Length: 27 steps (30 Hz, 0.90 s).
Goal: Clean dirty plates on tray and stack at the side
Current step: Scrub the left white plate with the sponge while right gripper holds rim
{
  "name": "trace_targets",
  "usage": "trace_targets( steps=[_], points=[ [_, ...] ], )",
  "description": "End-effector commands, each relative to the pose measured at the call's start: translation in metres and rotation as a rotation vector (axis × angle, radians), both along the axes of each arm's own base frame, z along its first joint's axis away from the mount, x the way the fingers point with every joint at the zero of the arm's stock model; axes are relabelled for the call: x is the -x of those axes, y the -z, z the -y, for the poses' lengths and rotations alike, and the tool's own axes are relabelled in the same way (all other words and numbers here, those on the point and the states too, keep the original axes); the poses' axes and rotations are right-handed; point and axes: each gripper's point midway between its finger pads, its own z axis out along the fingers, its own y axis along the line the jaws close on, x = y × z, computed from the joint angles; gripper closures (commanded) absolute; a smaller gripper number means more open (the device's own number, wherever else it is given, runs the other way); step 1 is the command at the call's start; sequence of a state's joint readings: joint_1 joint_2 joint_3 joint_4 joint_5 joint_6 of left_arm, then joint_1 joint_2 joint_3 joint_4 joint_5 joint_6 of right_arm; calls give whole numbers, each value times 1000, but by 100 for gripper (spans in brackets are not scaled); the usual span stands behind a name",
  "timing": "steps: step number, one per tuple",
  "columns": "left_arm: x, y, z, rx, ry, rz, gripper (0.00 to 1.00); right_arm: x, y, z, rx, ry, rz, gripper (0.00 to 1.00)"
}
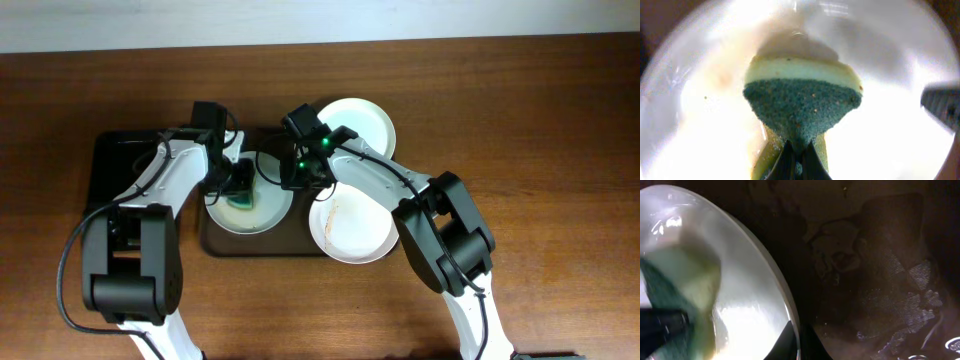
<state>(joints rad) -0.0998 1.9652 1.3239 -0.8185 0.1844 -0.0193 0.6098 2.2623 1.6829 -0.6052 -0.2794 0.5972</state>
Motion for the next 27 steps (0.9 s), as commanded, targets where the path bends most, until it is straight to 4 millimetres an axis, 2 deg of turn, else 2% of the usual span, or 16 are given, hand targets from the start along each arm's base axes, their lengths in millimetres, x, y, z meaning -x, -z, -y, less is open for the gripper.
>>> trace_targets(
  steps=[1,3,4,7,10,14,17,20,22,24,27],
  points=[
    [16,0,4,23,149,-35,99,0,7,-3,2,1,-9,96],
    [9,2,-4,-22,134,-12,99,0,7,-3,2,1,-9,96],
    [0,3,-15,-88,91,18,99,0,7,-3,2,1,-9,96],
    [-23,-2,-64,-343,-190,106,99,0,7,-2,3,1,-10,96],
    [-37,-13,-91,-475,-360,196,99,0,7,-2,3,1,-10,96],
    [-58,-18,-82,-414,-374,275,99,0,7,-3,3,2,-9,96],
    [-67,-31,-57,-275,-345,282,99,-1,7,-3,1,2,-7,96],
    [-76,-63,-36,-148,-321,304,100,-1,7,-2,1,4,-8,96],
    [-80,-97,-30,-106,-316,337,99,-2,7,1,4,10,-13,96],
    [-80,-141,-34,-97,-328,382,100,-5,1,6,-2,19,-16,96],
    [-75,-174,-43,-93,-349,412,99,-9,-17,11,-9,8,19,96]
  ],
)
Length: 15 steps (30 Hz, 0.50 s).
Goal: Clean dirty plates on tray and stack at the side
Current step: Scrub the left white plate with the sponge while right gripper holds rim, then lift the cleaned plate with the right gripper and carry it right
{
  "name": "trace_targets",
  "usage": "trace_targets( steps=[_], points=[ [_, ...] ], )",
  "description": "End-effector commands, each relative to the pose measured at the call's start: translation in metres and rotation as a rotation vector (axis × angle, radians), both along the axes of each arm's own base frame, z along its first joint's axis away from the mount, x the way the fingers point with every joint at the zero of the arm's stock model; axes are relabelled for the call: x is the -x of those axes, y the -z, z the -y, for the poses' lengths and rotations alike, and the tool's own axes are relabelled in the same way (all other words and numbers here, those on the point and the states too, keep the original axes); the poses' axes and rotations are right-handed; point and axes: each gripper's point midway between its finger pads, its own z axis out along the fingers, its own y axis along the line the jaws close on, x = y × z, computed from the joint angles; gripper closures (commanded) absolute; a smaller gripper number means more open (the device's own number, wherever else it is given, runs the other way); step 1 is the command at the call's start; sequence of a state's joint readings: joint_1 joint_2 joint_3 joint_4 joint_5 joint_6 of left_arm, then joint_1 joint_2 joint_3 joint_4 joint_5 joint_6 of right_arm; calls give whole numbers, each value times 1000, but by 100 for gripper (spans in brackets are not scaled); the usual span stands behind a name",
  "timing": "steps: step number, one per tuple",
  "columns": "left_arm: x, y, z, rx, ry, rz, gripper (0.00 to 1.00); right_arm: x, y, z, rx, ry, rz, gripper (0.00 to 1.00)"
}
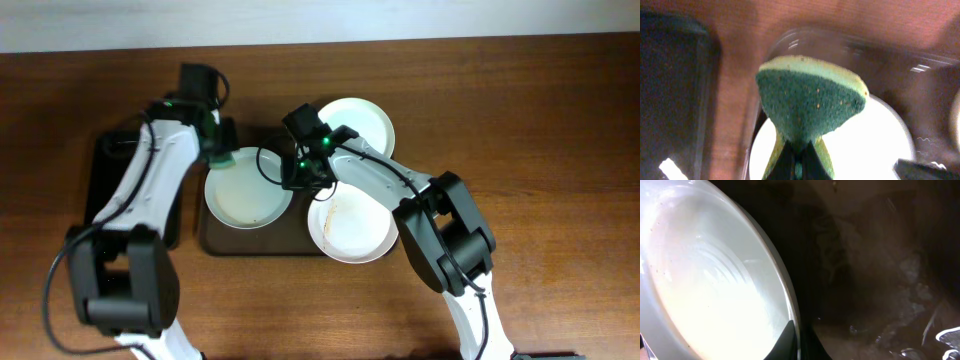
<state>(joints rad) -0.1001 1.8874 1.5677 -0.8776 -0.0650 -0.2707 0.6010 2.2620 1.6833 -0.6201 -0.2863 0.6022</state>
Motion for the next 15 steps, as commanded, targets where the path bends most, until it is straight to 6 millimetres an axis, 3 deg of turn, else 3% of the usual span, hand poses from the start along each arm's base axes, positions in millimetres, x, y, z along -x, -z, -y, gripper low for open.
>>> trace_targets(
  steps=[1,5,15],
  points=[
    [-8,-82,-9,43,-32,168,99,-10,-24,9,-1,2,48,96],
    [0,-83,-20,43,-55,143,99,-12,-57,23,66,-7,137,96],
    [9,-77,-21,39,-58,99,99,-14,-145,85,463,77,468,96]
  ],
)
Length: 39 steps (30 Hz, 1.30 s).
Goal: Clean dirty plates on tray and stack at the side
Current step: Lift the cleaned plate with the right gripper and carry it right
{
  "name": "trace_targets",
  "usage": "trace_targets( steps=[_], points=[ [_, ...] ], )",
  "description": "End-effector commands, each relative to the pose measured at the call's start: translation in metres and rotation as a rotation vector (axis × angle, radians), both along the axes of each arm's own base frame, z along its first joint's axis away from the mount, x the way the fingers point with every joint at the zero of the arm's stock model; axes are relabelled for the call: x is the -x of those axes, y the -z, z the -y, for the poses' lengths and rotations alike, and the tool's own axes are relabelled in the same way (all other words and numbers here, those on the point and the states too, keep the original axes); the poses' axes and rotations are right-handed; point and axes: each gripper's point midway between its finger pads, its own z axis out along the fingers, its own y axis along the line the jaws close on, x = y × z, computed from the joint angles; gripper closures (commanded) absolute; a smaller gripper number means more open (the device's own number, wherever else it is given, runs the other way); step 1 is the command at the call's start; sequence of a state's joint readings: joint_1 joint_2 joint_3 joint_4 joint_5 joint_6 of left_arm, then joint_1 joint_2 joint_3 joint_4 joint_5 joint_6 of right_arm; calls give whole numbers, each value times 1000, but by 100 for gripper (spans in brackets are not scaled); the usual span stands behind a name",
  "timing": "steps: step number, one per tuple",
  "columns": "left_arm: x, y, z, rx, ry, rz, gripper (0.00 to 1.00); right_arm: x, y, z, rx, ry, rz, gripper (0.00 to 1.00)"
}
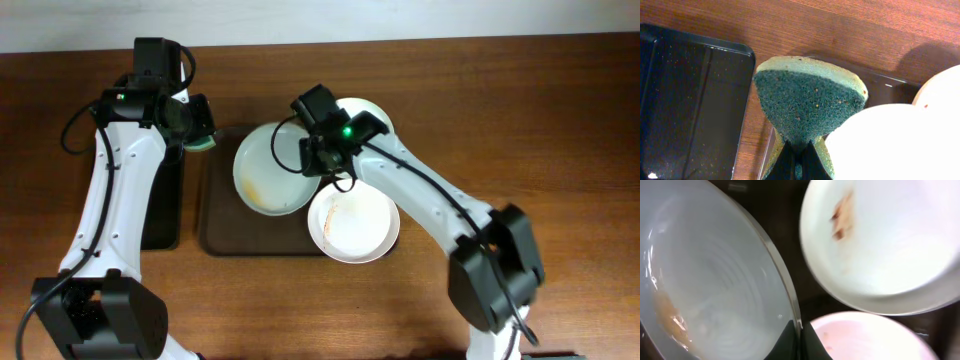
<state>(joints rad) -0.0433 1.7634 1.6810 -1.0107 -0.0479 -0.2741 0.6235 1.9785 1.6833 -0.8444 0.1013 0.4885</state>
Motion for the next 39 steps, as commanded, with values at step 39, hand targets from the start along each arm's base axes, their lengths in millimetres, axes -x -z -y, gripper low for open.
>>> trace_targets(
  steps=[39],
  points=[
    [3,3,5,34,4,-17,99,15,-115,10,487,286,691,96]
  ],
)
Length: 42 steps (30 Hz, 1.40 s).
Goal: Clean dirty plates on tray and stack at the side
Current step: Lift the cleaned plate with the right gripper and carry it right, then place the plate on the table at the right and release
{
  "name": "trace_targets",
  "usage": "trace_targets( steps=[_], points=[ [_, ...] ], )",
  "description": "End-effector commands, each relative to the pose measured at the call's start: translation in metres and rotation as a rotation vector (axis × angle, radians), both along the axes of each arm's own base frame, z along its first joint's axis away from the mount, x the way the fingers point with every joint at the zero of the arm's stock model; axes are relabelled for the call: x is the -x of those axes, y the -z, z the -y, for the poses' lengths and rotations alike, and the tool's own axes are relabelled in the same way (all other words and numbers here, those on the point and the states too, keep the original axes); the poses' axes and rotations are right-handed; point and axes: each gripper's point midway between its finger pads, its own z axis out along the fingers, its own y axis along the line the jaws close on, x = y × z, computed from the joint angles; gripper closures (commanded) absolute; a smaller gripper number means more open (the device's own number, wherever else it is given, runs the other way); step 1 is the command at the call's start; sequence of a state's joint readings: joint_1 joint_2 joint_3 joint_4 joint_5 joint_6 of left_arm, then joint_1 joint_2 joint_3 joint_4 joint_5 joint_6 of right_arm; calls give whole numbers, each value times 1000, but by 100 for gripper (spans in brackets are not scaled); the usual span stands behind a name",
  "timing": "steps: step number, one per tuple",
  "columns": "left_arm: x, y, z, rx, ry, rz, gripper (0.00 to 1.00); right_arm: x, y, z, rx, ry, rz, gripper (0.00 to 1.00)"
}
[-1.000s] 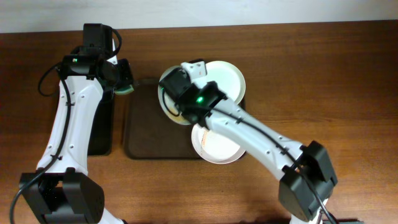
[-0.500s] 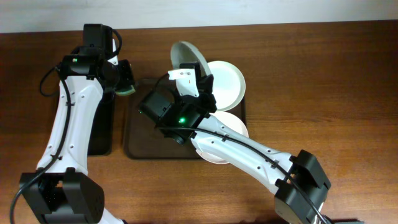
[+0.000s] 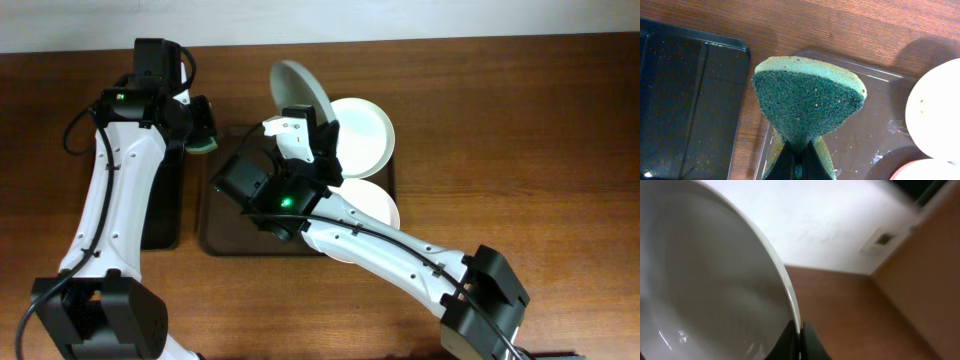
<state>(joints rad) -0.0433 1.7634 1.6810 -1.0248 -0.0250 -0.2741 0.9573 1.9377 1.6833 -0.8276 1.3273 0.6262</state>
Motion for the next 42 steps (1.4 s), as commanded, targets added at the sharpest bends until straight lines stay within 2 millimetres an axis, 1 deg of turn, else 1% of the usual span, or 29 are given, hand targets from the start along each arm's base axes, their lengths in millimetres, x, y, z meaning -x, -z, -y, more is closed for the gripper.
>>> trace_targets(
  steps=[1,3,5,6,8,10,11,14,15,18,19,21,22,24,27,29,32,36,37,38,39,42],
  points=[
    [0,1,1,14,-6,-4,99,-7,38,-6,-202,-99,-257,96],
    [0,1,1,13,-6,-4,99,-8,51,0,-289,-122,-369,96],
    [0,1,1,14,-6,-4,99,-10,57,14,-410,-141,-485,96],
    [0,1,1,14,-6,-4,99,-12,58,19,-456,-156,-527,96],
    [0,1,1,14,-6,-4,99,-19,54,37,-589,-193,-610,96],
    [0,1,1,14,-6,-5,99,-26,51,58,-700,-200,-650,96],
    [0,1,1,14,-6,-5,100,-29,50,73,-764,-189,-669,96],
    [1,2,1,17,-5,-9,99,-38,54,132,-927,-112,-714,96],
    [2,2,4,28,2,-13,99,-39,58,158,-964,-55,-716,96],
    [2,2,12,72,23,-16,99,-33,66,223,-1024,108,-705,96],
    [2,2,15,87,31,-17,99,-27,72,251,-1047,181,-697,96],
    [3,2,20,94,43,-20,100,-15,87,291,-1085,293,-693,96],
    [3,2,23,93,49,-20,99,-8,95,304,-1101,337,-695,96],
    [4,2,29,93,63,-20,99,12,121,332,-1139,438,-710,96],
    [4,2,37,93,82,-20,99,33,154,352,-1174,523,-724,96],
    [5,2,40,93,89,-20,99,50,180,367,-1204,586,-719,96],
    [5,2,40,93,90,-20,99,68,200,389,-1238,657,-685,96],
    [5,2,40,93,90,-20,99,83,210,413,-1255,729,-636,96],
    [5,2,40,93,90,-20,99,92,212,424,-1229,777,-629,96],
    [5,2,40,93,90,-20,99,97,213,430,-1212,802,-627,96],
    [5,2,40,93,90,-20,99,99,213,433,-1203,812,-626,96],
    [5,2,40,93,90,-20,99,98,213,431,-1200,809,-630,96]
  ],
)
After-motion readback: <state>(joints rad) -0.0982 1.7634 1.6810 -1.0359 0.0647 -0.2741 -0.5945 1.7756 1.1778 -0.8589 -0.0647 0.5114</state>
